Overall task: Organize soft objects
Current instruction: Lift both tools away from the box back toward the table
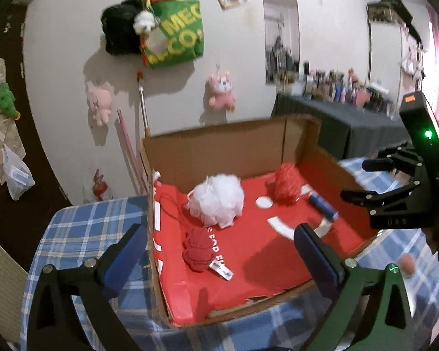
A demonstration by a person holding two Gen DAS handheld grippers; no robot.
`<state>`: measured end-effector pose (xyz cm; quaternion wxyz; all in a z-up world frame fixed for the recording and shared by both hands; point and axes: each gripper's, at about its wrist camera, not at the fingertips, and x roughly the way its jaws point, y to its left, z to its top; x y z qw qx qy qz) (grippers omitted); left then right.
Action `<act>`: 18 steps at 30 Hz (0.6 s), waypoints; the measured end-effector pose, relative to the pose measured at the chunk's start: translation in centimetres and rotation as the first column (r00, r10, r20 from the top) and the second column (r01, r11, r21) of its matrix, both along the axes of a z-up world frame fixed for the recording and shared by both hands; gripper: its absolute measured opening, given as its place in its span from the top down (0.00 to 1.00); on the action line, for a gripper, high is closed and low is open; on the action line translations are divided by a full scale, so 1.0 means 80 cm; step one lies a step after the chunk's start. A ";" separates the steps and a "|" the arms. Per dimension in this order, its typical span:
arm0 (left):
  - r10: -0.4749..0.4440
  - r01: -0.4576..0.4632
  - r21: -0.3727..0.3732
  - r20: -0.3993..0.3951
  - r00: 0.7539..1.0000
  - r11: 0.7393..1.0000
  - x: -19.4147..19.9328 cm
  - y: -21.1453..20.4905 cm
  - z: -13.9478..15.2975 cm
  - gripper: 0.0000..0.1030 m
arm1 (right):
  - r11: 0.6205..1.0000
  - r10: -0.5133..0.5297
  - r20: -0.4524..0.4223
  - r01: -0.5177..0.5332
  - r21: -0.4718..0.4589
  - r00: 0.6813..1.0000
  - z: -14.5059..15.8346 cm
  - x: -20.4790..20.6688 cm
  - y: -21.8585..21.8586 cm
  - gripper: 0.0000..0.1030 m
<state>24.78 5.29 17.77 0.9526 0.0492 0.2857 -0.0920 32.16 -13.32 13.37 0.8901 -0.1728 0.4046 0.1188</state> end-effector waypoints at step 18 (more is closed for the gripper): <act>-0.023 0.068 -0.177 0.243 0.970 0.982 -0.202 0.002 0.055 0.00 | 0.983 0.001 0.372 -0.070 0.171 0.928 0.122 -0.248 -0.027 0.11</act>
